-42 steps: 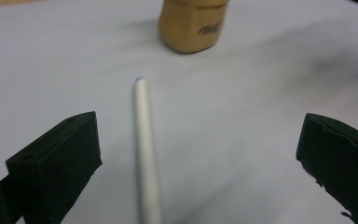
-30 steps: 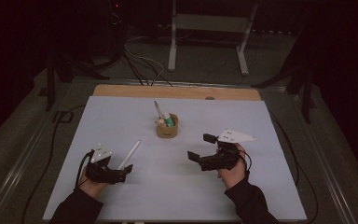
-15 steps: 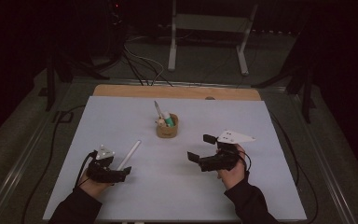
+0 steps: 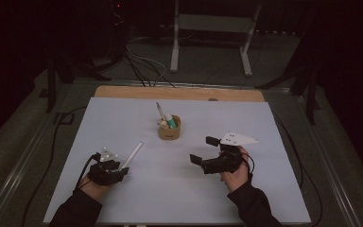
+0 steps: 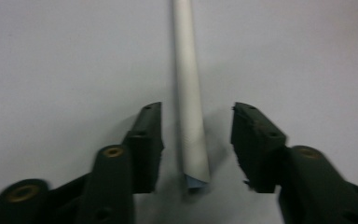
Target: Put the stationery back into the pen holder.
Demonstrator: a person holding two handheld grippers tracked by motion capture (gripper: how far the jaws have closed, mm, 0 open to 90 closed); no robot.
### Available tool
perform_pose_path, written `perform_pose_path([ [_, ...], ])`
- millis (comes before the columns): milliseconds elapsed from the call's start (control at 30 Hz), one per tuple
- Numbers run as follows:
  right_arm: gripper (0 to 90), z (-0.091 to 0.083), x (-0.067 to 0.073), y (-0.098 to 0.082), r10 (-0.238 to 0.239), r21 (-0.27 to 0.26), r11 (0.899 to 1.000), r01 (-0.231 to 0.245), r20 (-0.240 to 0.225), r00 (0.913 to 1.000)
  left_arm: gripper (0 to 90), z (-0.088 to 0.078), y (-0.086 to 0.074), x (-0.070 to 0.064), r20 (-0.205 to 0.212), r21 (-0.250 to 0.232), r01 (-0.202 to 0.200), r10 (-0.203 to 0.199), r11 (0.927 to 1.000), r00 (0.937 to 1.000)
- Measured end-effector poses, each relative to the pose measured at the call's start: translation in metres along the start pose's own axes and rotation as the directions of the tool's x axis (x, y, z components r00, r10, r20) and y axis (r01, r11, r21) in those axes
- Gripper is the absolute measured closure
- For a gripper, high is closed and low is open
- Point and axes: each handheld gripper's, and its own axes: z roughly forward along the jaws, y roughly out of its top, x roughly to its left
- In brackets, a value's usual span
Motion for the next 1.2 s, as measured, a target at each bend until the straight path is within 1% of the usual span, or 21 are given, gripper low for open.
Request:
perform_pose_path([
  [167, 2.8, 0.000, 0.000, 0.000, -0.003, -0.001, 1.000, 0.003, 0.000, 1.0000, 66.3, 0.004, 0.002, 0.000, -0.012, 0.019, -0.022, 0.022, 0.9996, 0.9997],
  [233, 2.8, 0.000, 0.001, 0.000, -0.004, 0.000, 1.000, 0.004, 0.000, 1.0000, 68.0, 0.004, 0.003, -0.001, -0.021, 0.027, -0.031, 0.032, 0.9992, 0.9993],
  [333, 2.8, 0.000, 0.001, 0.000, -0.004, 0.002, 1.000, 0.004, 0.001, 1.0000, 69.6, 0.005, 0.005, -0.002, -0.021, 0.039, -0.039, 0.040, 0.9985, 0.9990],
  [367, 2.8, 0.001, 0.000, 0.000, -0.004, 0.003, 1.000, 0.004, 0.002, 1.0000, 71.0, 0.005, 0.007, -0.004, -0.029, 0.052, -0.048, 0.050, 0.9975, 0.9983],
  [400, 2.8, 0.001, 0.000, 0.000, -0.003, 0.004, 1.000, 0.003, 0.003, 1.0000, 72.4, 0.005, 0.007, -0.004, -0.029, 0.052, -0.048, 0.050, 0.9975, 0.9983],
  [433, 2.9, 0.001, 0.000, 0.000, -0.003, 0.005, 1.000, 0.003, 0.004, 1.0000, 74.2, 0.006, 0.008, -0.005, -0.042, 0.065, -0.055, 0.057, 0.9964, 0.9975],
  [533, 2.9, 0.000, 0.000, 0.000, -0.002, 0.004, 1.000, 0.002, 0.003, 1.0000, 79.4, 0.007, 0.010, -0.005, -0.043, 0.077, -0.041, 0.044, 0.9962, 0.9981],
  [567, 2.8, 0.000, 0.000, 0.000, -0.002, 0.004, 1.000, 0.001, 0.004, 1.0000, 79.7, 0.007, 0.012, -0.006, -0.049, 0.090, -0.064, 0.068, 0.9939, 0.9965],
  [600, 2.8, 0.000, 0.000, 0.000, -0.002, 0.004, 1.000, 0.001, 0.004, 1.0000, 79.8, 0.007, 0.012, -0.006, -0.049, 0.090, -0.064, 0.068, 0.9939, 0.9965],
  [633, 2.9, 0.000, 0.000, 0.000, -0.001, 0.005, 1.000, 0.001, 0.004, 1.0000, 80.0, 0.007, 0.012, -0.007, -0.053, 0.100, -0.084, 0.090, 0.9914, 0.9945],
  [667, 2.9, 0.000, 0.000, 0.000, -0.001, 0.005, 1.000, 0.001, 0.004, 1.0000, 80.0, 0.007, 0.012, -0.007, -0.053, 0.100, -0.084, 0.090, 0.9914, 0.9945],
  [700, 2.9, 0.000, 0.000, 0.000, 0.001, 0.005, 1.000, -0.001, 0.004, 1.0000, 80.1, 0.007, 0.011, -0.006, -0.046, 0.086, -0.076, 0.080, 0.9934, 0.9957],
  [733, 2.9, 0.000, 0.000, 0.000, 0.001, 0.005, 1.000, -0.001, 0.004, 1.0000, 80.1, 0.007, 0.011, -0.006, -0.046, 0.086, -0.076, 0.080, 0.9934, 0.9957],
  [767, 2.8, 0.000, 0.000, 0.001, -0.001, 0.003, 1.000, 0.001, 0.005, 1.0000, 80.2, 0.005, 0.011, -0.005, -0.027, 0.073, -0.071, 0.073, 0.9948, 0.9970],
  [867, 2.8, -0.001, -0.001, 0.001, 0.001, -0.002, 1.000, -0.001, 0.006, 1.0000, 80.2, 0.002, 0.011, -0.005, -0.013, 0.061, -0.075, 0.076, 0.9953, 0.9970],
  [900, 2.9, -0.001, -0.001, 0.001, 0.003, -0.003, 1.000, -0.003, 0.006, 1.0000, 80.2, -0.002, 0.012, -0.005, 0.018, 0.039, -0.061, 0.061, 0.9973, 0.9980],
  [933, 2.9, -0.001, -0.001, 0.001, 0.003, -0.003, 1.000, -0.003, 0.006, 1.0000, 80.2, -0.002, 0.012, -0.005, 0.018, 0.039, -0.061, 0.061, 0.9973, 0.9980],
  [967, 2.9, -0.001, -0.002, 0.001, 0.004, -0.003, 1.000, -0.004, 0.007, 1.0000, 80.2, -0.006, 0.014, -0.006, 0.031, 0.018, -0.063, 0.063, 0.9978, 0.9975],
  [1000, 2.9, -0.001, -0.002, 0.001, 0.004, -0.003, 1.000, -0.004, 0.007, 1.0000, 80.2, -0.006, 0.014, -0.006, 0.031, 0.018, -0.063, 0.063, 0.9978, 0.9975],
  [1033, 2.8, -0.001, -0.002, 0.000, 0.004, -0.001, 1.000, -0.004, 0.009, 1.0000, 80.2, -0.008, 0.016, -0.009, 0.052, 0.002, -0.067, 0.066, 0.9978, 0.9965],
  [1200, 2.9, -0.001, -0.001, 0.001, 0.002, -0.001, 1.000, -0.002, 0.008, 1.0000, 80.2, -0.009, 0.017, -0.014, 0.077, 0.000, -0.083, 0.083, 0.9965, 0.9936],
])
